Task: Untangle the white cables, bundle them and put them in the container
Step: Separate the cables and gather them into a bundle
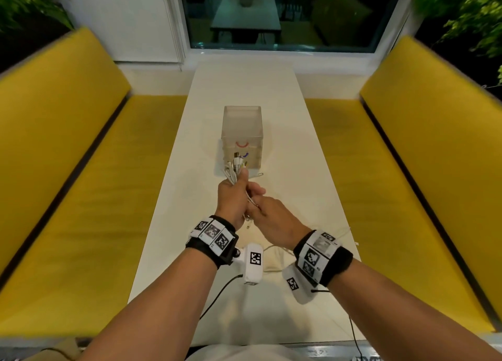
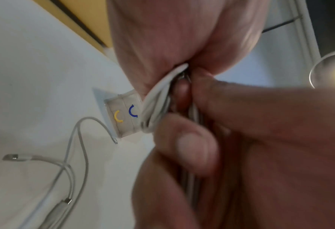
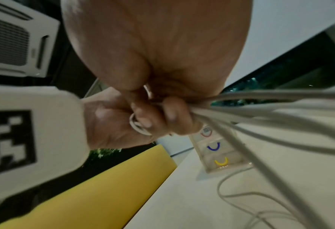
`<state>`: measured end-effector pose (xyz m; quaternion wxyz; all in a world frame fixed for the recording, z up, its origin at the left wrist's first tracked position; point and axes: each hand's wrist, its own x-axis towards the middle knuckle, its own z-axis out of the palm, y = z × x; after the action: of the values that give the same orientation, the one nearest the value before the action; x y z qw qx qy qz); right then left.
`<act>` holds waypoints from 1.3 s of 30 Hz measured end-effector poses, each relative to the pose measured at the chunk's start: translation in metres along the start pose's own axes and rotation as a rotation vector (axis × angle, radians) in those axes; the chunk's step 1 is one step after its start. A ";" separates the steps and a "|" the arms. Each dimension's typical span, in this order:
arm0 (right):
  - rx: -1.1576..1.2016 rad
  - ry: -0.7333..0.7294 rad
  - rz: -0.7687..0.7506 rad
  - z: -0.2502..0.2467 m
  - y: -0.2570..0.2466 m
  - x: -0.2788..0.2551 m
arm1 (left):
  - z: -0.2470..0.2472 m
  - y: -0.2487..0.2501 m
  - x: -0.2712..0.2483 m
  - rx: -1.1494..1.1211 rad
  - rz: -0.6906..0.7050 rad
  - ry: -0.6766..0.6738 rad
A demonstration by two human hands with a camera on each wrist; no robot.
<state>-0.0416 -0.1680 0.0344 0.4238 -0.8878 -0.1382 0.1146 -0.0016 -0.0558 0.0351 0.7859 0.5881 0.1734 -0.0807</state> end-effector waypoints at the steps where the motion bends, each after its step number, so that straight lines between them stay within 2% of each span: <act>1: 0.104 -0.005 0.031 -0.003 0.002 -0.001 | -0.001 0.002 0.000 -0.046 0.001 0.040; 4: 0.309 -0.066 0.168 -0.008 0.017 -0.010 | -0.009 0.012 0.006 -0.176 0.031 0.106; 6: 0.347 -0.108 0.182 -0.009 0.032 -0.016 | -0.012 0.016 0.007 -0.177 0.034 0.087; 14: 0.408 -0.289 0.320 -0.018 0.061 -0.017 | -0.027 0.024 0.012 -0.162 0.015 0.057; 19: 0.385 -0.371 0.331 -0.033 0.073 -0.014 | -0.042 0.027 0.018 -0.222 0.026 0.064; 22: 0.335 -0.358 0.329 -0.042 0.081 -0.011 | -0.052 0.028 0.022 -0.265 0.003 0.093; 26: 0.191 -0.263 0.354 -0.054 0.079 -0.006 | -0.057 0.026 0.021 -0.278 -0.012 0.131; 29: -0.048 -0.189 0.227 -0.060 0.066 -0.004 | -0.054 0.028 0.018 -0.136 0.061 0.166; 32: -0.170 -0.198 0.145 -0.067 0.039 0.003 | -0.044 0.035 0.012 0.097 0.127 0.148; 36: -0.258 -0.294 0.037 -0.085 -0.006 0.016 | -0.027 0.033 0.003 0.431 0.218 -0.021; 39: -0.204 -0.292 0.004 -0.099 -0.031 0.027 | -0.011 0.026 -0.006 0.523 0.270 -0.172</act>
<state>0.0113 -0.2113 0.1172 0.3069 -0.9003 -0.2076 0.2284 -0.0008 -0.0381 0.0576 0.6234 0.7790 -0.0003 -0.0668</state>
